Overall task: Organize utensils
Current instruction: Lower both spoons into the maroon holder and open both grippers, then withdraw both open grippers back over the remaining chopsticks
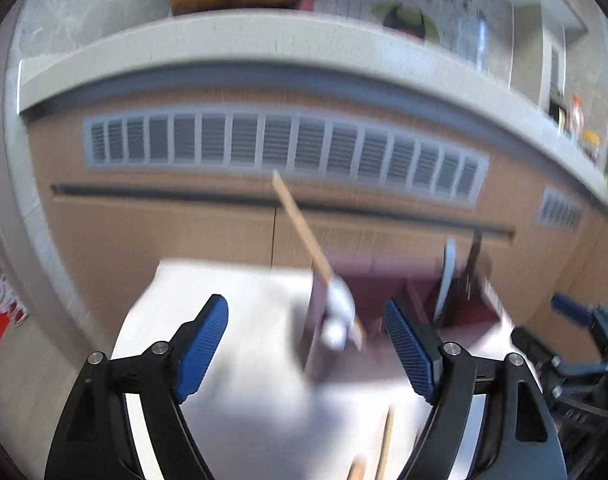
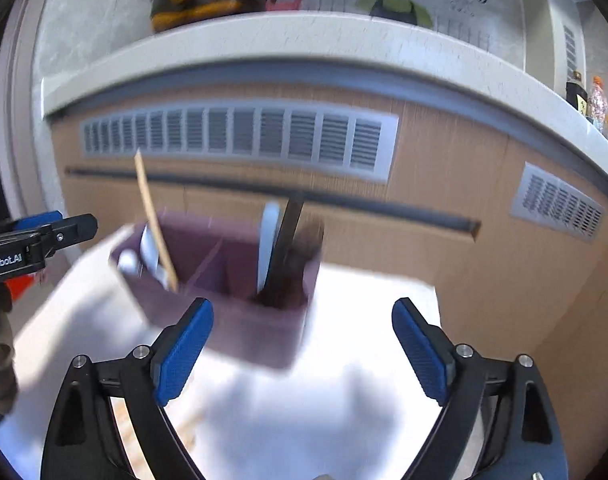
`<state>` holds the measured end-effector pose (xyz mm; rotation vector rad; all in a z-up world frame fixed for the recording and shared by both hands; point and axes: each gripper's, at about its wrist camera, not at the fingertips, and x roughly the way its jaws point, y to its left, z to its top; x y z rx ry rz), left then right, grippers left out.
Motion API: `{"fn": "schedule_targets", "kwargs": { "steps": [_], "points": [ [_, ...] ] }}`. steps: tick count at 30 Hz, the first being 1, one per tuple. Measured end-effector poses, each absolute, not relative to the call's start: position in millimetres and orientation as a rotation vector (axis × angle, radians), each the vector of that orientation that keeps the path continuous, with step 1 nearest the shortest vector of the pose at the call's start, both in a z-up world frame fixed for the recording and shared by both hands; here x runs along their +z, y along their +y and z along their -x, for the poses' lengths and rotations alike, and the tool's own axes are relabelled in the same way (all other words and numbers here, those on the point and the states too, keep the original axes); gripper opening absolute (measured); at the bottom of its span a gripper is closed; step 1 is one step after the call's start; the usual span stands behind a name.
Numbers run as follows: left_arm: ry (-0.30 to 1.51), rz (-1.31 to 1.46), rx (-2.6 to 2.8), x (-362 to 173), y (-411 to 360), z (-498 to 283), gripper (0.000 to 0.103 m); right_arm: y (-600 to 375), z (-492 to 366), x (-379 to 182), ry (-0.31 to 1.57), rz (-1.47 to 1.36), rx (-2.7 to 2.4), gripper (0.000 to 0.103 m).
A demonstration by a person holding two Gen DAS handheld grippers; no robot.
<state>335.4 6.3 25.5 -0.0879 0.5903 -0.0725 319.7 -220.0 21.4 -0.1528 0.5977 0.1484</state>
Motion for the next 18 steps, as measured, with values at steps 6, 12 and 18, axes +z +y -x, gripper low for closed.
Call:
{"fn": "schedule_targets", "kwargs": {
  "steps": [6, 12, 18],
  "points": [
    [0.738, -0.068, -0.101, -11.0, 6.6, -284.3, 0.084, -195.9, -275.6, -12.3, 0.745, 0.335, 0.171, 0.095],
    [0.825, -0.054, -0.091, -37.1, 23.7, -239.3, 0.086, -167.2, -244.3, -42.5, 0.854, 0.372, 0.216, 0.102],
    [0.883, 0.038, -0.062, -58.6, 49.7, -211.9, 0.087, -160.0, -245.3, -50.3, 0.954, 0.201, 0.295, 0.083]
  ]
}}
